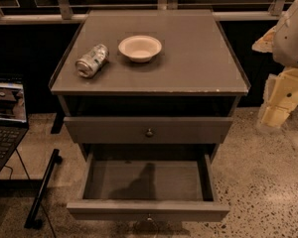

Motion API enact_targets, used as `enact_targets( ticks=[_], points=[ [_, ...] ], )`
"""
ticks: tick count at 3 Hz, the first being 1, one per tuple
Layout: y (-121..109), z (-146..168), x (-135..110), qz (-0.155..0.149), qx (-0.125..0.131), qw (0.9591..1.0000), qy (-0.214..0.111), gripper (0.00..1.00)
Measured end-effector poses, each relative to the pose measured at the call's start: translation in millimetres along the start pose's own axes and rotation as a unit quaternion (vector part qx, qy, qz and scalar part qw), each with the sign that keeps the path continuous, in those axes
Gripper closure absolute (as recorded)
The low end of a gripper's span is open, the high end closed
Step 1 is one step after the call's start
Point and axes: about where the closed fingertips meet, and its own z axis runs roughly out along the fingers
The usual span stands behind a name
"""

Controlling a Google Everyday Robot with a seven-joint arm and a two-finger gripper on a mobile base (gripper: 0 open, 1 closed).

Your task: Close middle drawer

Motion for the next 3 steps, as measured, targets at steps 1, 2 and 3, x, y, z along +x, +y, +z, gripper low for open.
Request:
enact_targets(
  ticks=[1, 2, 3],
  points=[
    [0.0, 0.0, 0.0, 0.000, 0.000, 1.0000, 0.000, 0.00],
    [6.9, 13.8, -0.8, 0.014, 0.009, 0.9996, -0.023, 0.00],
    [41.1, 73.6, 17.3, 0.078, -0.022, 0.9930, -0.086, 0.00]
  ],
)
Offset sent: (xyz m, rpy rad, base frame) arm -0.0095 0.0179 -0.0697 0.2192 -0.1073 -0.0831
